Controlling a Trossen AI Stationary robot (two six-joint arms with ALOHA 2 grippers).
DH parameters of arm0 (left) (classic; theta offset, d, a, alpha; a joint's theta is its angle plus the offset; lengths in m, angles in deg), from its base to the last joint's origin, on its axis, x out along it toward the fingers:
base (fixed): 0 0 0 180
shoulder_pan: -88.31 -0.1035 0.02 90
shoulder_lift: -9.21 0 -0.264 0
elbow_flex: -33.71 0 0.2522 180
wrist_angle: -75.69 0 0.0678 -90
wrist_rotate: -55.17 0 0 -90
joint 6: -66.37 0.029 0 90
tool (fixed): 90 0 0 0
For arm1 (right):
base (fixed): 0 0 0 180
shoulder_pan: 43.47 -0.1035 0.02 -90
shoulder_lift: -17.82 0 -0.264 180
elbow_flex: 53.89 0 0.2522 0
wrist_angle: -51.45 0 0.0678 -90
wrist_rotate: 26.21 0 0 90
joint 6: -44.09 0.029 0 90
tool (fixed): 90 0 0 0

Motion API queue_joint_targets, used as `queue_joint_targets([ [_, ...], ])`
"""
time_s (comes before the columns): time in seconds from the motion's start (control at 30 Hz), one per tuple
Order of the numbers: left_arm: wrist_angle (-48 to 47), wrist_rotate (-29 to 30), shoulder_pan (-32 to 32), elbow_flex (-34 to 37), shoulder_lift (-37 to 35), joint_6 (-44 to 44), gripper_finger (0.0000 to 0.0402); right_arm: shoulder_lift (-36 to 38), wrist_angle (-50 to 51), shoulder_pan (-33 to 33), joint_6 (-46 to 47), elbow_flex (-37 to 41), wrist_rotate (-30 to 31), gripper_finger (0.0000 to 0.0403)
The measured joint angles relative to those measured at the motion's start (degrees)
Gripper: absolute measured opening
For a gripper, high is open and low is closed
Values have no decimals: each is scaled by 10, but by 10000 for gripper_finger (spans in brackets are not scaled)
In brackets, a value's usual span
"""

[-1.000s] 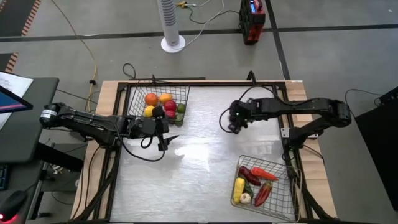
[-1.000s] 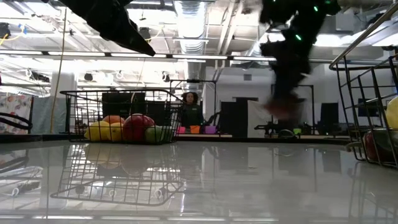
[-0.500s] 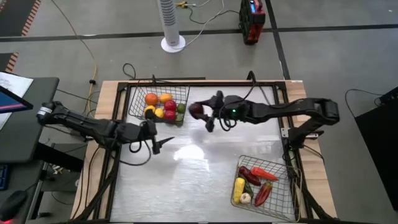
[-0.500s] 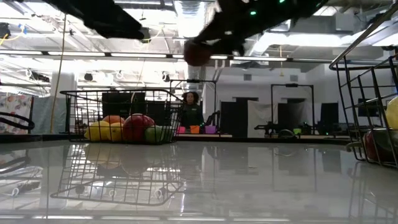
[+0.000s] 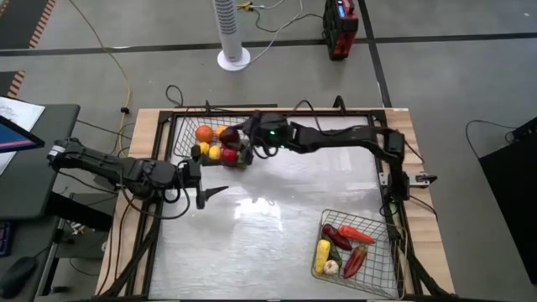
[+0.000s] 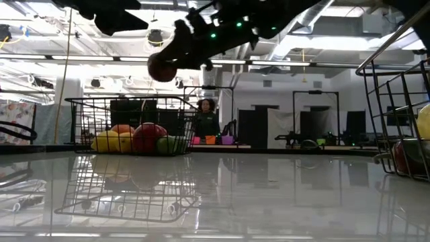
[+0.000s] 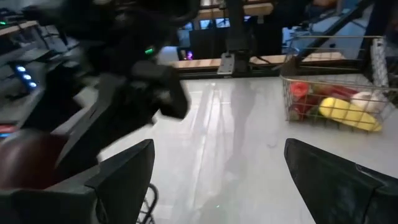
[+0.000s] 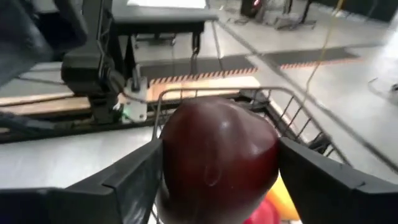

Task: Sort produce into baskets
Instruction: Put the red apple into the black wire basket, then return to Home Position

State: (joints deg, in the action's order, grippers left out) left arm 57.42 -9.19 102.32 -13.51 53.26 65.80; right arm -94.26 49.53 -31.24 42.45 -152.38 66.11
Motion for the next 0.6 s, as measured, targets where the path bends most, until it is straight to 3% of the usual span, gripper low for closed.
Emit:
queue_joint_targets([
  [0.13, 2, -20, 2, 0, 1, -2, 347, -31, 63, 15, 3, -60, -40, 352],
  [0.27, 7, -22, 2, 0, 1, 0, 347, -29, 128, 36, 18, -71, -68, 393],
  [0.47, 19, -22, 2, 0, -4, 19, 347, 42, 189, 62, 31, -42, -96, 378],
  [0.6, 15, -26, 1, 0, -6, 21, 347, 122, 155, 46, 18, 46, -64, 377],
])
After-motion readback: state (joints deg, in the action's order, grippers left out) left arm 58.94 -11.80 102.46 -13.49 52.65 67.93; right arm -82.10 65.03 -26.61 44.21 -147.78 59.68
